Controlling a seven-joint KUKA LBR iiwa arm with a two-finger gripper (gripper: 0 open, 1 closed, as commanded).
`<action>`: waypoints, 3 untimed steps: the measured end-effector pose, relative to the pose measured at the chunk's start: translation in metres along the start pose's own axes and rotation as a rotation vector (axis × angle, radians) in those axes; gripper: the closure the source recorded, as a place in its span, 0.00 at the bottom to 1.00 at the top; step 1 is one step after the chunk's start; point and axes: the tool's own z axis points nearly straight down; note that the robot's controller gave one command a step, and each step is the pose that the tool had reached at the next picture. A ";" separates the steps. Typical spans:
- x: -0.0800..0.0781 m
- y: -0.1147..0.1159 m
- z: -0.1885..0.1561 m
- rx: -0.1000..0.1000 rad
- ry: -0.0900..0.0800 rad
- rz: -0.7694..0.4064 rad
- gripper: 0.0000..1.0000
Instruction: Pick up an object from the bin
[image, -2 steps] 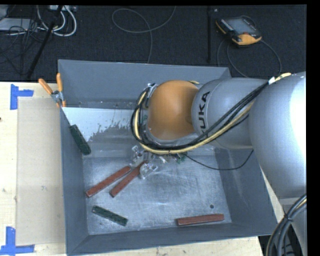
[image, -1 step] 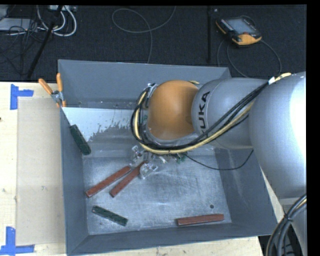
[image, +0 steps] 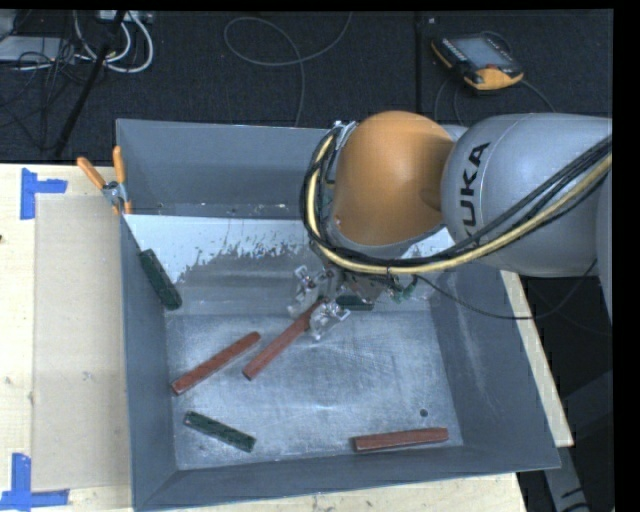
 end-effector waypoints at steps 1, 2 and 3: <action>0.000 0.000 0.000 0.000 0.000 0.000 1.00; 0.026 -0.013 0.045 0.002 -0.006 0.008 1.00; 0.008 -0.022 0.097 0.003 -0.001 0.046 1.00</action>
Offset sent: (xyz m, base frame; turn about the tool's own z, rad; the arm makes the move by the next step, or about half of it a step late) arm -0.0334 -0.0648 -0.1089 0.0249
